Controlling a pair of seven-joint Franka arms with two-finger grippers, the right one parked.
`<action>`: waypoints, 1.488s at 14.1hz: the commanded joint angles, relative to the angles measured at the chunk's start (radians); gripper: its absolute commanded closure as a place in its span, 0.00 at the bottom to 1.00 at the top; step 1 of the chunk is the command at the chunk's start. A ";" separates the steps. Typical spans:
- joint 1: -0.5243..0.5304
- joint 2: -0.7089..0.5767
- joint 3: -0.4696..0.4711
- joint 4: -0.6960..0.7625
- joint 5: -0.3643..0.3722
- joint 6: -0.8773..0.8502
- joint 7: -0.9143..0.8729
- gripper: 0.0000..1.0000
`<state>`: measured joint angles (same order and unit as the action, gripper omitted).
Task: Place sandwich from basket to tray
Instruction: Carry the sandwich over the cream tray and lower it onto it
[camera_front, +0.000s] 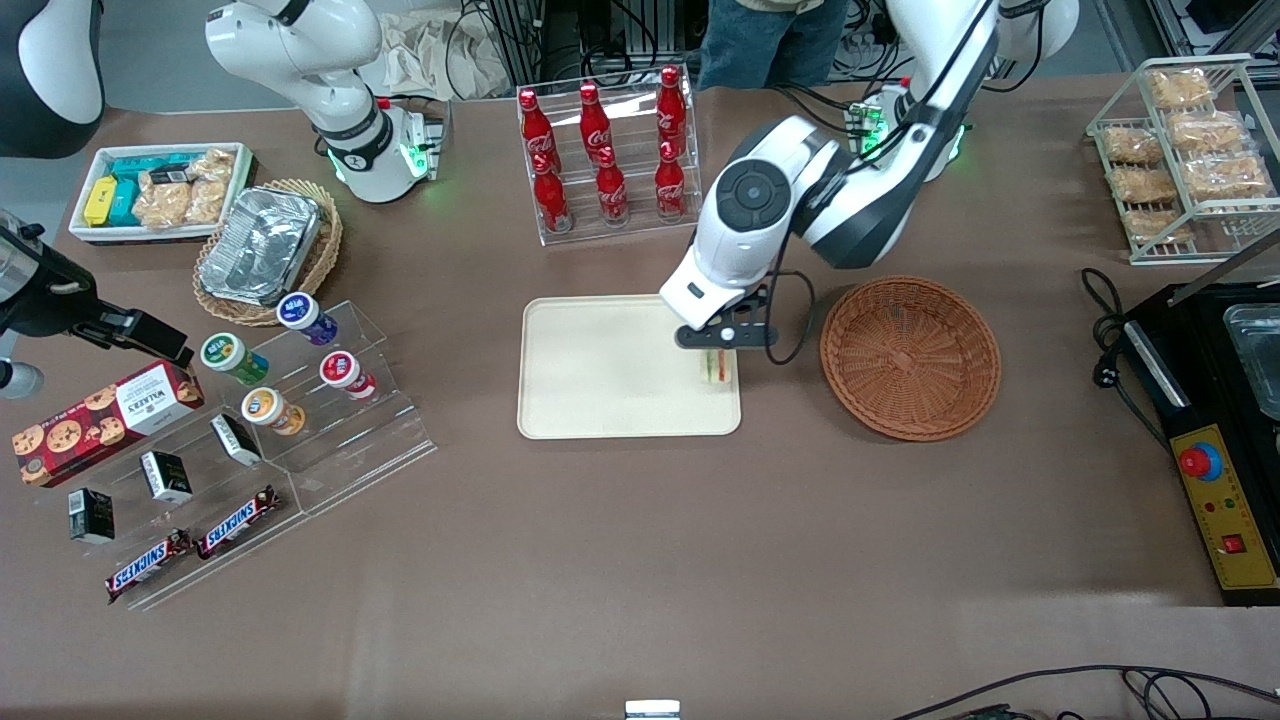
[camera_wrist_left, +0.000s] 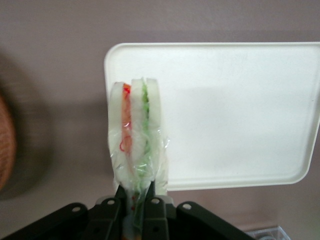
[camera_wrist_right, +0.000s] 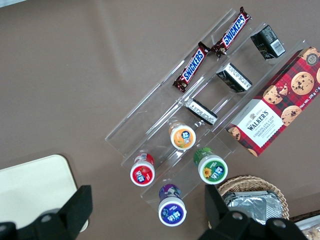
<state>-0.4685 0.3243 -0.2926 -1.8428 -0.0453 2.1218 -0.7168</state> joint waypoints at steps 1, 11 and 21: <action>-0.019 0.036 0.010 -0.050 0.019 0.127 0.008 1.00; -0.007 0.085 0.023 -0.044 0.105 0.132 -0.001 0.00; 0.378 -0.186 0.029 0.030 0.139 -0.212 0.503 0.01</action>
<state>-0.1707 0.1833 -0.2485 -1.8066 0.1001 1.9403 -0.3301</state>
